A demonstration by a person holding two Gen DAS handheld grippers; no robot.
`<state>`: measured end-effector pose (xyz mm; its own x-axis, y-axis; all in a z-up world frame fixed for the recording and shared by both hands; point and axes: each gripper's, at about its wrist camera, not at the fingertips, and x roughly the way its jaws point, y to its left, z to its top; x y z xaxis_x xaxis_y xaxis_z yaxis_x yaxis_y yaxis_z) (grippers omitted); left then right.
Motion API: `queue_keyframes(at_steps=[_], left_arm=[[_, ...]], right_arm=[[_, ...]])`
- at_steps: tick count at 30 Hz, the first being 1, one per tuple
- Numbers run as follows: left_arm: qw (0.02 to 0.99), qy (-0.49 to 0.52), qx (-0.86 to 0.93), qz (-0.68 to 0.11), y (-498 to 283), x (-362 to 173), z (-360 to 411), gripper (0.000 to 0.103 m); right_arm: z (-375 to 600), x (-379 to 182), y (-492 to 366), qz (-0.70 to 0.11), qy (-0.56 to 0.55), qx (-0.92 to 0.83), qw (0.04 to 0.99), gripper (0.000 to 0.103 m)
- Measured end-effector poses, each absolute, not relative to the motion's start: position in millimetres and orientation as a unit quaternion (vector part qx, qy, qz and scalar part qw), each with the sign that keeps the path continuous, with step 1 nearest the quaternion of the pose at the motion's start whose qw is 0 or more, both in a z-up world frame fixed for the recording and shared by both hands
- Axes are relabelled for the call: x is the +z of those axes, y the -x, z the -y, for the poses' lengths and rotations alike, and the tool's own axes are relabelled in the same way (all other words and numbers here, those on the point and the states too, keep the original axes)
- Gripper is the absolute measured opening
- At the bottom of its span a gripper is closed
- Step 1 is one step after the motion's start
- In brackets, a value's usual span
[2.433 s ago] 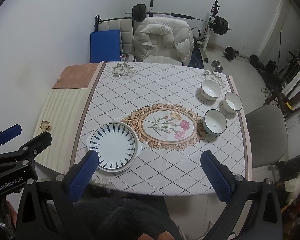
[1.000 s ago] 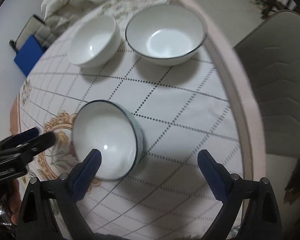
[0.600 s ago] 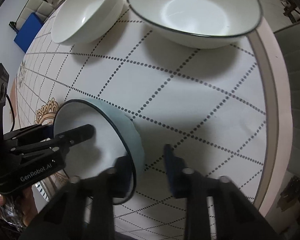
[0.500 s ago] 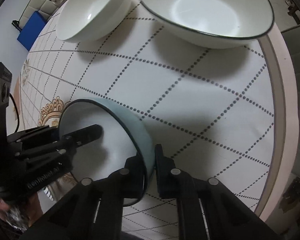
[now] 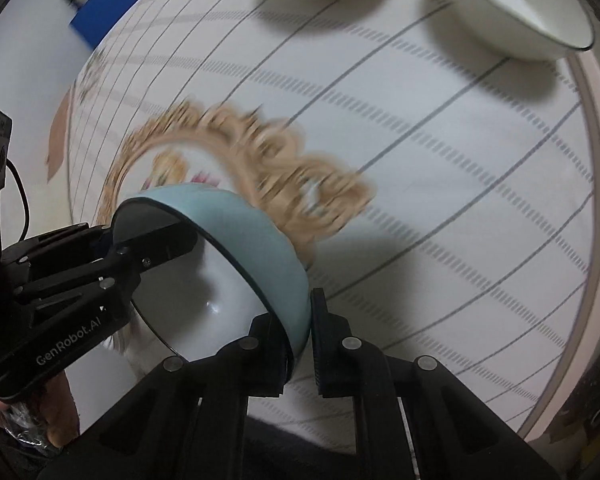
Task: Organize plates and bowls
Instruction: 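Lift the teal-rimmed bowl with both tools, set it beside the carnation oval, open, then grasp the rim of the red-flowered white bowl with the left tool while the right tool grasps it too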
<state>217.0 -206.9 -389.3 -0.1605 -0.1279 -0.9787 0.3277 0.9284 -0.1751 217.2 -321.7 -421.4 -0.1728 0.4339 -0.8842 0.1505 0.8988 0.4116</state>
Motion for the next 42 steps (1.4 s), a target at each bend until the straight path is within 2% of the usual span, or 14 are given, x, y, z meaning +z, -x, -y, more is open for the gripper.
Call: queue_keyframes(at_steps=[10, 15, 16, 17, 18, 19, 20, 21, 23, 25, 28, 31, 35, 42], left_arm=[[0.622, -0.011, -0.117, -0.774, -180, -429, 144, 0.016], [0.626, -0.004, -0.11, -0.772, -182, -421, 129, 0.017], [0.629, -0.007, -0.106, -0.77, -184, -416, 124, 0.018], [0.633, -0.009, -0.102, -0.767, -188, -409, 119, 0.023], [0.632, -0.007, -0.102, -0.768, -191, -404, 114, 0.025], [0.632, -0.002, -0.104, -0.768, -195, -398, 111, 0.031], [0.632, 0.001, -0.105, -0.768, -198, -393, 109, 0.038], [0.633, -0.002, -0.103, -0.767, -203, -387, 109, 0.044], [0.654, -0.022, -0.094, -0.75, -213, -368, 106, 0.07], [0.676, -0.044, -0.092, -0.73, -226, -349, 111, 0.084], [0.69, -0.05, -0.103, -0.715, -256, -326, 120, 0.085], [0.704, -0.056, -0.118, -0.698, -294, -313, 145, 0.097], [0.72, -0.048, -0.126, -0.681, -350, -317, 191, 0.097], [0.7, 0.026, -0.125, -0.703, -443, -360, 231, 0.097]], right_arm=[[246, -455, -183, -0.796, -0.145, 0.139, 0.571, 0.012], [248, -457, -192, -0.794, -0.152, 0.128, 0.575, 0.014], [251, -454, -195, -0.792, -0.15, 0.125, 0.578, 0.023], [255, -450, -198, -0.791, -0.147, 0.119, 0.582, 0.045], [262, -444, -203, -0.785, -0.142, 0.111, 0.592, 0.057], [265, -440, -212, -0.779, -0.141, 0.107, 0.601, 0.078], [273, -431, -216, -0.77, -0.142, 0.103, 0.613, 0.085], [279, -424, -222, -0.764, -0.145, 0.101, 0.621, 0.086], [298, -407, -233, -0.749, -0.155, 0.092, 0.638, 0.086], [321, -388, -247, -0.731, -0.161, 0.08, 0.658, 0.086], [353, -364, -275, -0.709, -0.172, 0.063, 0.681, 0.086], [389, -347, -303, -0.694, -0.18, 0.059, 0.694, 0.086], [412, -338, -364, -0.679, -0.175, 0.074, 0.709, 0.086], [414, -380, -469, -0.718, -0.09, 0.087, 0.684, 0.086]])
